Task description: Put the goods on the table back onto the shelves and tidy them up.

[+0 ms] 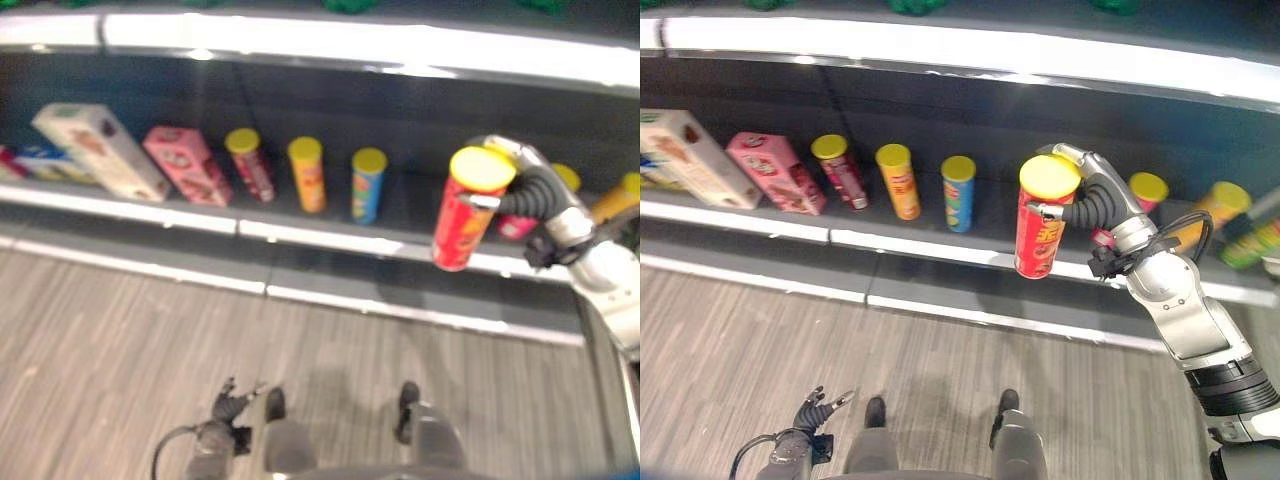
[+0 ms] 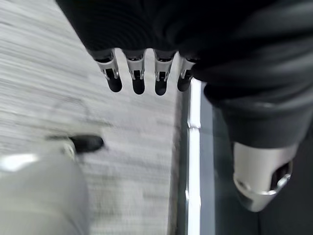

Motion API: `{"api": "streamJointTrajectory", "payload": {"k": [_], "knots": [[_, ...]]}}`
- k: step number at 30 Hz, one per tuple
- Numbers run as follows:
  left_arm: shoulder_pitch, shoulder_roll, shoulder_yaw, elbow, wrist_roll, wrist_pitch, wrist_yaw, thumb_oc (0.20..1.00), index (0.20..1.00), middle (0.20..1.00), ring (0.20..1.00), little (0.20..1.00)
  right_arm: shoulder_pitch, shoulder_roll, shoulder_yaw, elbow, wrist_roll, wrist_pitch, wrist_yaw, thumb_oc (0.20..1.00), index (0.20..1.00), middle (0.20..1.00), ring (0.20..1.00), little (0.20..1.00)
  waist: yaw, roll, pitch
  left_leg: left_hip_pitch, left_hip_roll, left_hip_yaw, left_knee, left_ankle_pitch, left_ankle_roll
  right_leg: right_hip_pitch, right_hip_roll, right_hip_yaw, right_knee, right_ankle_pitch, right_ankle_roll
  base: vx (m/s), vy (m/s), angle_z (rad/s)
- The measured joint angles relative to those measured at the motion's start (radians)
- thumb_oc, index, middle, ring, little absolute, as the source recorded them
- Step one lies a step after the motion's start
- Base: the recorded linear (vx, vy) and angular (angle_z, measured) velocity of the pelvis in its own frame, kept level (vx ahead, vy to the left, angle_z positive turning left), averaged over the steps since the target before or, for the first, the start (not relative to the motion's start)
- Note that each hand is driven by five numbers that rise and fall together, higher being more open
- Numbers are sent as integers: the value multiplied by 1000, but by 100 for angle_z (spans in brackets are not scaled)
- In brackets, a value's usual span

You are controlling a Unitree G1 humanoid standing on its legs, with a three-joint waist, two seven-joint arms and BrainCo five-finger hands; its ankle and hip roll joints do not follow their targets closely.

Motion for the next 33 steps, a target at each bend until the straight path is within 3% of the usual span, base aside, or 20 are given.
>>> {"api": "streamJointTrajectory", "payload": {"k": [2, 6, 9, 12, 16, 26, 33], "knots": [[35, 3, -2, 9, 6, 2, -3, 1000, 1000, 1000, 1000, 1000, -7, 3, 18, 2, -10, 0, 0, 200, 200, 200, 200, 200, 9, 11, -4, 17, -12, -6, -16, -33, -19, -5, -2, 14, -3, 12, 20, 9, 0, -13], [57, 13, -2, 21, 8, 16, -13, 1000, 1000, 1000, 1000, 1000, -11, 19, 48, 19, -34, 2, -1, 200, 200, 200, 200, 200, 16, 10, -4, 34, -47, -18, -23, -61, -94, 7, -19, 58, -63, 78, 43, 18, 47, -29], [18, 45, -2, 10, 8, 11, -14, 1000, 1000, 1000, 1000, 1000, -17, 37, 54, 30, -56, 2, -4, 200, 200, 200, 200, 200, 16, -1, 0, 21, -89, -2, -23, -60, -96, 27, -50, 79, -159, 135, 74, -31, 61, -8], [16, 77, -3, 1, 9, 5, -13, 1000, 1000, 1000, 1000, 1000, -50, 62, 64, 39, -67, 2, -10, 200, 200, 200, 200, 200, 17, -6, 6, 6, -103, 10, -21, -63, -90, 22, -56, 106, -204, 159, 96, -57, 46, -13], [17, 88, -13, -6, 9, -2, -12, 1000, 1000, 1000, 1000, 1000, -100, 61, 63, 67, -100, 3, -48, 200, 200, 200, 200, 200, 12, 9, 34, -48, -106, 11, -13, -60, -84, -21, -54, 114, -227, 181, 96, -51, 31, -2], [12, 85, -41, -35, 36, -16, -9, 1000, 1000, 1000, 1000, 1000, -311, 14, -1, 193, -178, 28, -221, 200, 200, 200, 200, 200, 22, 86, 196, -159, -111, 6, 24, -51, -92, -117, -56, 120, -219, 211, 76, -54, 11, 1], [-11, 84, -42, -36, 35, -33, 6, 1000, 1000, 1000, 1000, 1000, -434, -31, -1, 267, -221, 44, -322, 200, 200, 200, 200, 200, 30, 114, 240, -212, -113, 5, 31, -51, -92, -175, -59, 123, -205, 211, 76, -13, 2, 0]]}}
